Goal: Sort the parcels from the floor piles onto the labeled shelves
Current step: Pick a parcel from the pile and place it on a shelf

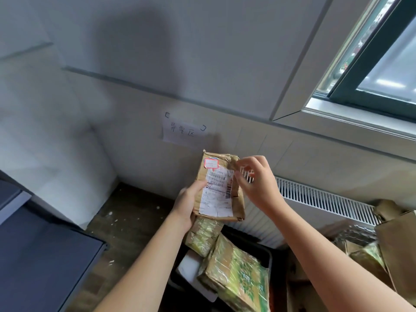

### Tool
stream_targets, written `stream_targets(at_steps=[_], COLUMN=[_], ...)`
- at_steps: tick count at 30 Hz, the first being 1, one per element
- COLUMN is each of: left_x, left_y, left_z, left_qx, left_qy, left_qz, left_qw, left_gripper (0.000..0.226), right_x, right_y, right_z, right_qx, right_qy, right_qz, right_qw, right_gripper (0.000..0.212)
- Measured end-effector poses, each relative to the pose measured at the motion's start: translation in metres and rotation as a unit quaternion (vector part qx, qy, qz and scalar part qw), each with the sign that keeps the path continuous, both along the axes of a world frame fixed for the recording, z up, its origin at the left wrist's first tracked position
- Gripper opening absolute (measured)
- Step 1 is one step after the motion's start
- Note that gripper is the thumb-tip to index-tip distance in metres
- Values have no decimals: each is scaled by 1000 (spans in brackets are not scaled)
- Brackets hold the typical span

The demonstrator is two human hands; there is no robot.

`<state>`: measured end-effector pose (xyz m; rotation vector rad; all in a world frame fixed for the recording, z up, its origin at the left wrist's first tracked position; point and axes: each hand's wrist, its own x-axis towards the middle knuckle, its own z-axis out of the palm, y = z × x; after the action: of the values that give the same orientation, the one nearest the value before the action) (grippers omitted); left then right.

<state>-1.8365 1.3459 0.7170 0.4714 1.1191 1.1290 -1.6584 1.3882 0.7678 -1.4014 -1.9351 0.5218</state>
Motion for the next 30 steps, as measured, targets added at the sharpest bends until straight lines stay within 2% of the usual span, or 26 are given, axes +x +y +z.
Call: stream_targets(at_steps=[6, 10, 14, 17, 20, 24, 30], left_x=[-15, -23, -32, -43, -62, -82, -90], left_y=[2, 2, 1, -5, -16, -44, -114], left_z=[16, 30, 48, 64, 78, 104, 136], left_qx=[38, 22, 8, -13, -46, -55, -53], left_qy=[3, 47, 166, 242, 286, 303, 326], left_qz=[-25, -2, 21, 60, 125, 192, 281], left_qw=[999, 999, 986, 968, 949, 932, 901], left_gripper=[53, 59, 70, 53, 57, 46, 44], right_x=[-28, -44, -68, -90, -114, -145, -176], right_y=[17, 19, 18, 13, 7, -5, -45], right_z=[25, 36, 44, 51, 62, 81, 105], right_qx=[-104, -128, -122, -101, -83, -63, -43], right_qy=[8, 17, -1, -26, -23, -13, 13], right_qz=[-45, -68, -59, -25, 17, 89, 203], right_qw=[994, 989, 991, 994, 996, 994, 978], right_gripper=[47, 40, 36, 35, 36, 36, 37])
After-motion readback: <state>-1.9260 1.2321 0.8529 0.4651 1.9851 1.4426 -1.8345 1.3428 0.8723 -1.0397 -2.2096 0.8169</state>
